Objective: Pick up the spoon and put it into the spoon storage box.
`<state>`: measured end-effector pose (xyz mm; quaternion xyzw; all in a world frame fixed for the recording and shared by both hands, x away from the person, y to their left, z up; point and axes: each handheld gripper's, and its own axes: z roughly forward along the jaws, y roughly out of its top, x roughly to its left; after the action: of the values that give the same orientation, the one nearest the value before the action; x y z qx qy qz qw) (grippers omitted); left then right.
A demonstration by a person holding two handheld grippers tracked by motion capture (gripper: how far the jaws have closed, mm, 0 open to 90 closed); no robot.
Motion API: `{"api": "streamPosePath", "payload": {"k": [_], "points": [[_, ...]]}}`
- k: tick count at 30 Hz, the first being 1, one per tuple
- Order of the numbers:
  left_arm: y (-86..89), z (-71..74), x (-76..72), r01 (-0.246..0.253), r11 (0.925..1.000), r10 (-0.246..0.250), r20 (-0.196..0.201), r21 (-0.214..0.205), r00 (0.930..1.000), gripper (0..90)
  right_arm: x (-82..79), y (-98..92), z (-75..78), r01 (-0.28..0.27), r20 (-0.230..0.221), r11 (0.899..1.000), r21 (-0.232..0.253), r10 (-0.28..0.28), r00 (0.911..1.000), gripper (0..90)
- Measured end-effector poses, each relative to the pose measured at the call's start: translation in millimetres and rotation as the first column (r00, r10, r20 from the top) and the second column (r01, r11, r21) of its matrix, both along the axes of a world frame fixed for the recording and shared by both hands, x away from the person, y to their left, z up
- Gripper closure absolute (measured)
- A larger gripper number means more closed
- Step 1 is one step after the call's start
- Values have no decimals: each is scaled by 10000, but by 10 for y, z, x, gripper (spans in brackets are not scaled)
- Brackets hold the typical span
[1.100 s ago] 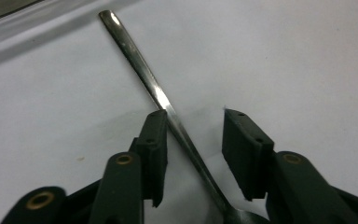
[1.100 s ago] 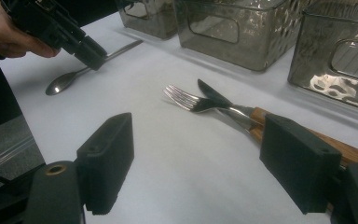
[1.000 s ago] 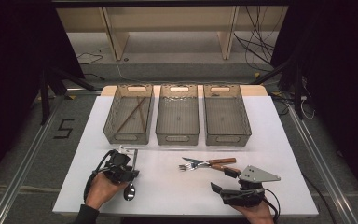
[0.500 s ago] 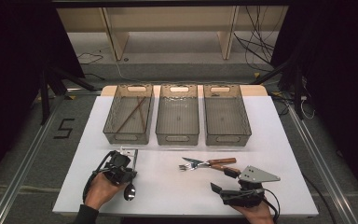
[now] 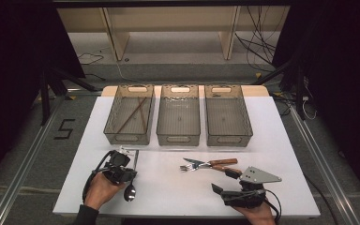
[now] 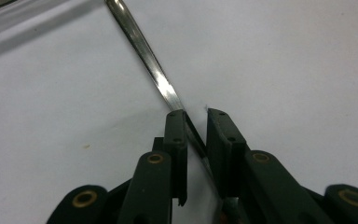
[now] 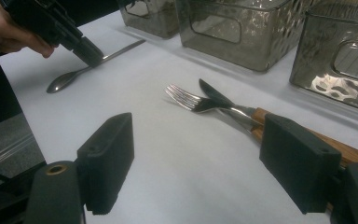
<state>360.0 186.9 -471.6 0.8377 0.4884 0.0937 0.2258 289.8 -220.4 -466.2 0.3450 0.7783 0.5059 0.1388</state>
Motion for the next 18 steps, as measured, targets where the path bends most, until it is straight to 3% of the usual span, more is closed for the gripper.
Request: {"api": "streamPosePath", "payload": {"k": [18], "points": [[101,58,13,-279,9989,274,-136,-387,9995,832,-7,-10,7,45,1,10000,34,-45,10000,266]]}}
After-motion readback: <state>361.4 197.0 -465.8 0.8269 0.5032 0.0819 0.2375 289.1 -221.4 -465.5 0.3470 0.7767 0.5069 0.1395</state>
